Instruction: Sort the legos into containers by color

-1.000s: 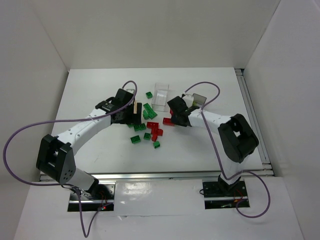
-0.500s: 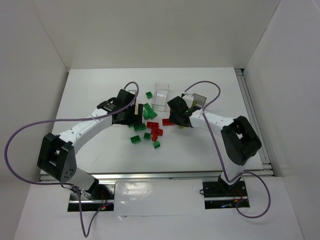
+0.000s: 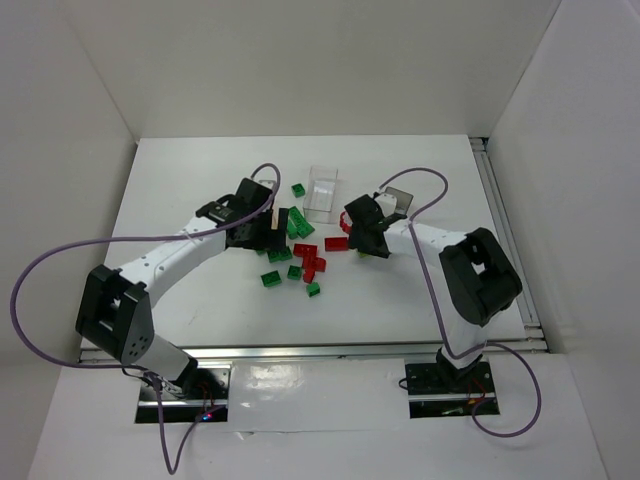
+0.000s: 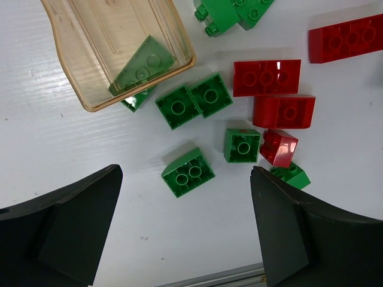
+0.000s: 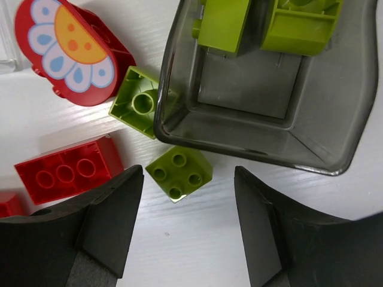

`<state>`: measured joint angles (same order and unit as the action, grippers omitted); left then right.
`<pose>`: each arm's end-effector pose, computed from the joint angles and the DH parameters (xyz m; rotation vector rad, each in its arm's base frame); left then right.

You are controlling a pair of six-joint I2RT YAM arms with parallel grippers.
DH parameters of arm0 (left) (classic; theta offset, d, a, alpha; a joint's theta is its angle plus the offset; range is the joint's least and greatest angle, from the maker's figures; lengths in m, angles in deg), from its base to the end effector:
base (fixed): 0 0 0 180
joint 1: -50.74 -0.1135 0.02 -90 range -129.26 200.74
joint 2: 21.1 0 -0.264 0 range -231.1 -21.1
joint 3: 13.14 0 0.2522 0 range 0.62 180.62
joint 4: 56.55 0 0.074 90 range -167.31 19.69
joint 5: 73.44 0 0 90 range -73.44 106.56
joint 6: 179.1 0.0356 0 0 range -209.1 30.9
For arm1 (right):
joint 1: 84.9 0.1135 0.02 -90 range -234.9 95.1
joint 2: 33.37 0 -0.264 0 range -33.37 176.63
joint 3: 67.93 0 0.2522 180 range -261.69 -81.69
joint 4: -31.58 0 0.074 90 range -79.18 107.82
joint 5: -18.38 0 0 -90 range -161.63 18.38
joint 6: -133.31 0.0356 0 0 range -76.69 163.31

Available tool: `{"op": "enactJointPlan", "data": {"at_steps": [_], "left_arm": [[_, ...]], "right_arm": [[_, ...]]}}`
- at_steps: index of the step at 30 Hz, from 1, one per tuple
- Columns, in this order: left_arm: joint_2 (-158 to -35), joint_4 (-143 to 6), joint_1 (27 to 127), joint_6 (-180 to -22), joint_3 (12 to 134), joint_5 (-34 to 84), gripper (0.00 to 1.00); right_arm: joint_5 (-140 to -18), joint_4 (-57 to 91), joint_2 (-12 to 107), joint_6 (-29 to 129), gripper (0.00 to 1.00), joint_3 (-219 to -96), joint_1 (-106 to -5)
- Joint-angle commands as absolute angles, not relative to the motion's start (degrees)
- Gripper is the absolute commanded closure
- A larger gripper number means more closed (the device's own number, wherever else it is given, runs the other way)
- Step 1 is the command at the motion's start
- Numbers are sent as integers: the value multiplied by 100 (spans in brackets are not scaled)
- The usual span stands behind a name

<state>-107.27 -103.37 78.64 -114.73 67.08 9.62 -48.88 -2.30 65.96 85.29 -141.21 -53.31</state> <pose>0.2843 -0.1456 0.2637 -0.0015 2.4987 -0.2437 0.2993 0.1679 0.1708 0.3596 2.4690 -0.0005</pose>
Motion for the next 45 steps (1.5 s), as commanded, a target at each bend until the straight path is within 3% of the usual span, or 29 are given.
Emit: {"op": "enactJointPlan", "data": {"at_steps": [1,5,11,20,29,31,34,37,41,43,44,45], "left_arm": [[-10802,-10380,7931,-11406,6935,1023,2],[-10855,-10380,7931,-11406,6988,1023,2],[-10908,-10380,7931,-11406,6988,1023,2],[-10908,-10432,7931,-11459,7040,978,2],[-10978,-10380,8036,-11512,7040,1093,2],[-10978,-10380,8036,-11564,7040,1093,2],[-10978,-10380,8036,-11564,6988,1093,2],[-10978,-10380,8089,-11564,6988,1093,2],[-11031,-10380,8089,-11564,6988,1093,2],[-11031,-10380,8089,-11564,6988,1093,2],[-11031,-10380,8089,-11564,6988,1093,2],[-11031,-10380,8089,-11564,6988,1093,2]], "right_arm": [[-5017,-64,6727,8374,31,-14101,-5397],[-5149,85,6780,8321,47,-13988,-5397],[-4913,-35,6525,8207,59,-13986,-5397],[-3999,-485,4997,7795,62,-14198,-5527],[-4174,77,5863,7355,60,-14839,-6547],[-4226,243,6049,7293,55,-15040,-6610],[-4420,183,6261,7293,24,-15278,-6794],[-4622,340,6261,7232,21,-15332,-6742],[-4701,394,6445,7118,35,-15506,-6680],[-4797,394,6725,7013,35,-15665,-6618],[-4798,280,6857,6960,32,-15788,-6618],[-4798,175,7163,6907,17,-16111,-6479]]}}
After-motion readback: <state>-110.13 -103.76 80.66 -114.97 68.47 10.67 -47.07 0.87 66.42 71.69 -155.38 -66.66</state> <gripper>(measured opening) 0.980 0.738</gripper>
